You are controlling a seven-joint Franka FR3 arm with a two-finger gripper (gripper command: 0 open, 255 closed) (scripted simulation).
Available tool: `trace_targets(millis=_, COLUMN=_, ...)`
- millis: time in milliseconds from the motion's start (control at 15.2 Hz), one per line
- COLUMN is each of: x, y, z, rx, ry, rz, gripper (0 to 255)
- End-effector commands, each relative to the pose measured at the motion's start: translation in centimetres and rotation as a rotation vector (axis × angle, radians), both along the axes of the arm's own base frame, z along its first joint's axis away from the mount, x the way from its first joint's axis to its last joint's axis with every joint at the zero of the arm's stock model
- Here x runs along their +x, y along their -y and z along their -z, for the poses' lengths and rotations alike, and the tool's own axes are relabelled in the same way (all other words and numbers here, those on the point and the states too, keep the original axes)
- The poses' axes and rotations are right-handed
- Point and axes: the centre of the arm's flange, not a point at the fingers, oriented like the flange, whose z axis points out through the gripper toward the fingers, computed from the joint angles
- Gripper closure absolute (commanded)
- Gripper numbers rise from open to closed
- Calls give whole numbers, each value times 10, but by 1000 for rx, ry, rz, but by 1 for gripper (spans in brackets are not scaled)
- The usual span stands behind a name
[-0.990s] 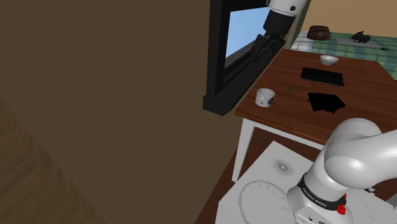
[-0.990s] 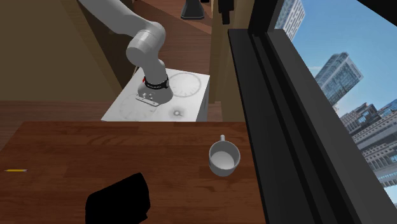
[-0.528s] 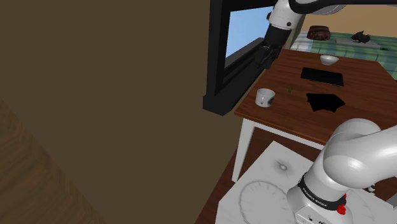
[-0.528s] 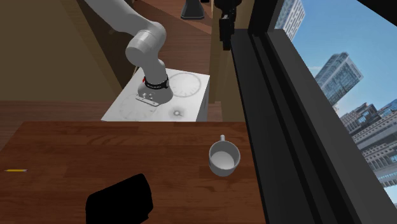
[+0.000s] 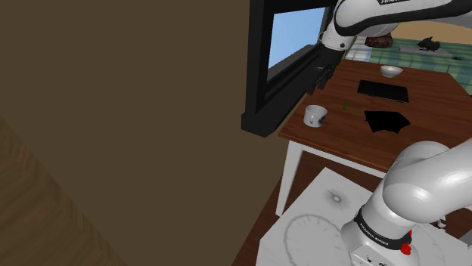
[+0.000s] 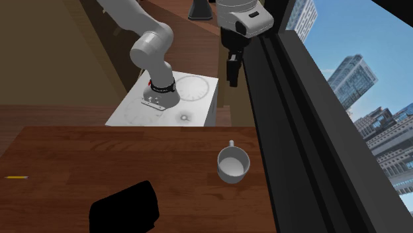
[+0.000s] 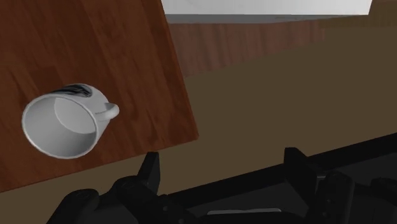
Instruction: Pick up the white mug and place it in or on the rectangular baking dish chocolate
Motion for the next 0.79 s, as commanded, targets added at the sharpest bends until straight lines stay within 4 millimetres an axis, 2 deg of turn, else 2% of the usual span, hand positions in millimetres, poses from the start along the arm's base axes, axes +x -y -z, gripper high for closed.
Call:
trace_targets(millis=0, x=8, y=22, z=16, rx=-2, ry=-9, rz=-5, gripper=0)
trace_targets(millis=726, x=39, y=142, z=93, rx=-7, ry=-59, rz=-28, gripper=0)
